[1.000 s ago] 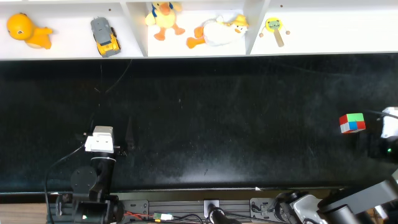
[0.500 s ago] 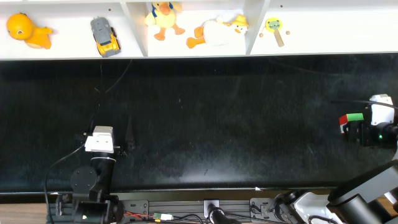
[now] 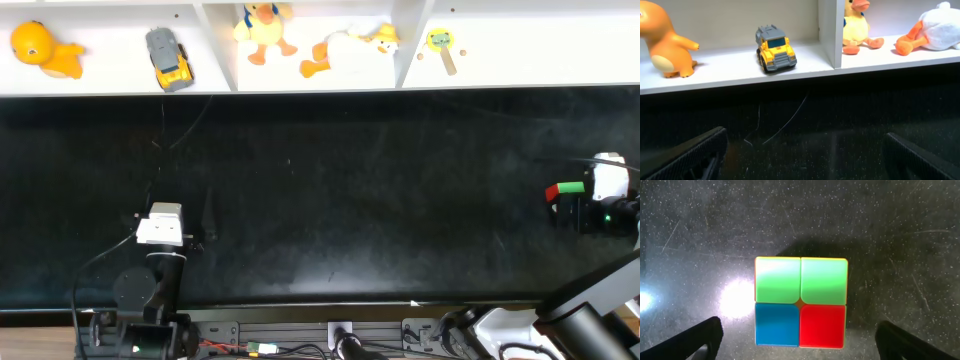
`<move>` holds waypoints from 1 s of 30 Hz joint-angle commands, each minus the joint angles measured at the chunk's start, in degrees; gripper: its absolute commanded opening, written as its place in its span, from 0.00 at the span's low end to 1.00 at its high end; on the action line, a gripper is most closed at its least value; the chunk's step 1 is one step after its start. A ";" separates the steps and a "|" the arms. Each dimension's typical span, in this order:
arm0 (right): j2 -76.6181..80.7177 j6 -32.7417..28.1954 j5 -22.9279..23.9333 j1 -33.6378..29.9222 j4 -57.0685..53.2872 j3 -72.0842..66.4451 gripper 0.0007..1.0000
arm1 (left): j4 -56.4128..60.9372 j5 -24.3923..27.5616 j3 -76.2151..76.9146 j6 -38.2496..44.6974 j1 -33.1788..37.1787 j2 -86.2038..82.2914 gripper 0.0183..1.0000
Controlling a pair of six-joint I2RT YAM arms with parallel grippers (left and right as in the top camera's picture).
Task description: Store Toys
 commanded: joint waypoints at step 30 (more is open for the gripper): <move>1.53 3.43 1.09 1.44 0.31 1.11 0.66 | -0.09 -0.46 -0.24 0.68 0.26 -0.57 1.00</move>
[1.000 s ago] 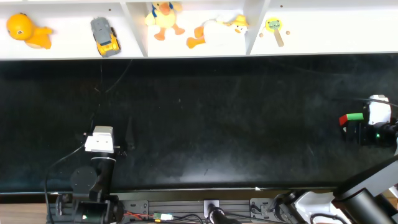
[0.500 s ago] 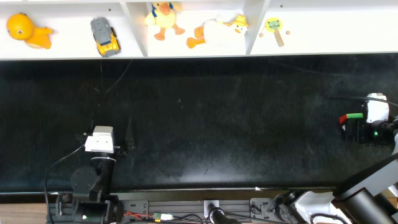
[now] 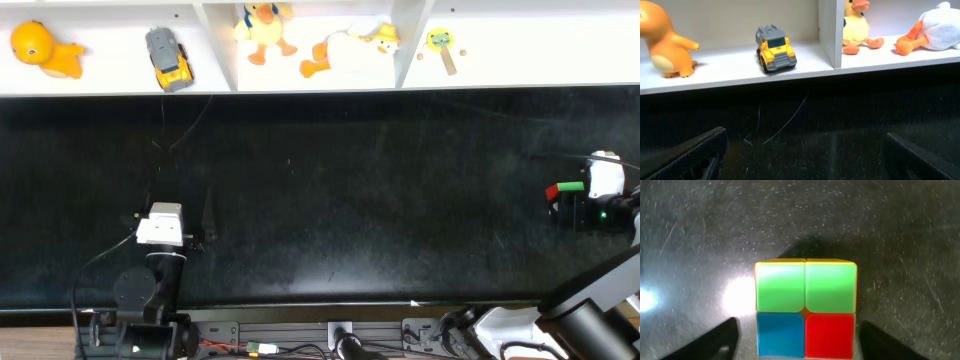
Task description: Store Toys
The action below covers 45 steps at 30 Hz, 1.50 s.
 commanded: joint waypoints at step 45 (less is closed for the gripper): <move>0.44 13.22 -0.09 18.21 -1.14 24.59 0.35 | -0.09 -0.46 -0.24 0.70 0.26 -0.57 1.00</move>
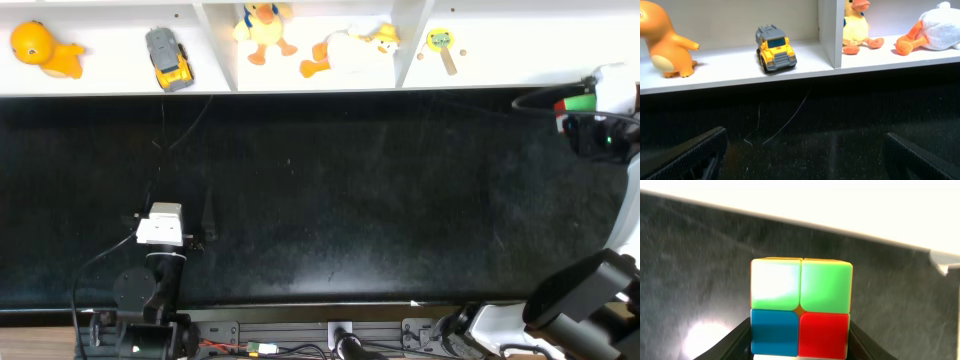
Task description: Store Toys
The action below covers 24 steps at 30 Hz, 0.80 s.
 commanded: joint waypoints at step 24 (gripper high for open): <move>16.50 8.59 -0.76 7.41 4.35 17.97 0.36 | -0.09 -0.46 -0.24 0.70 0.26 -0.57 1.00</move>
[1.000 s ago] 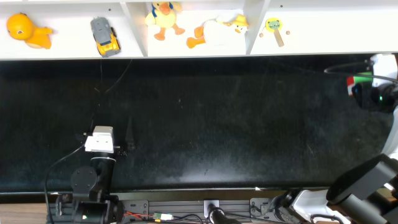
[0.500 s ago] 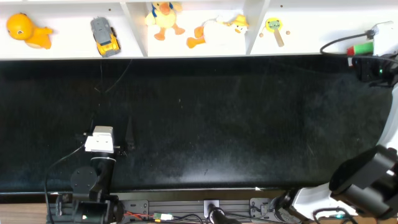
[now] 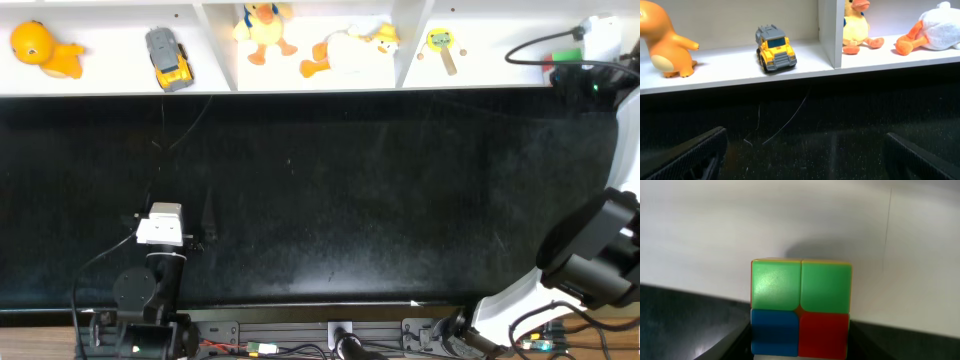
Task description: Store Toys
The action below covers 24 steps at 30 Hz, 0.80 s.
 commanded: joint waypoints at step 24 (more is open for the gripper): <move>2.97 3.21 -0.76 1.57 6.86 2.38 1.00 | -0.09 -0.44 -0.24 0.70 0.26 -0.57 1.00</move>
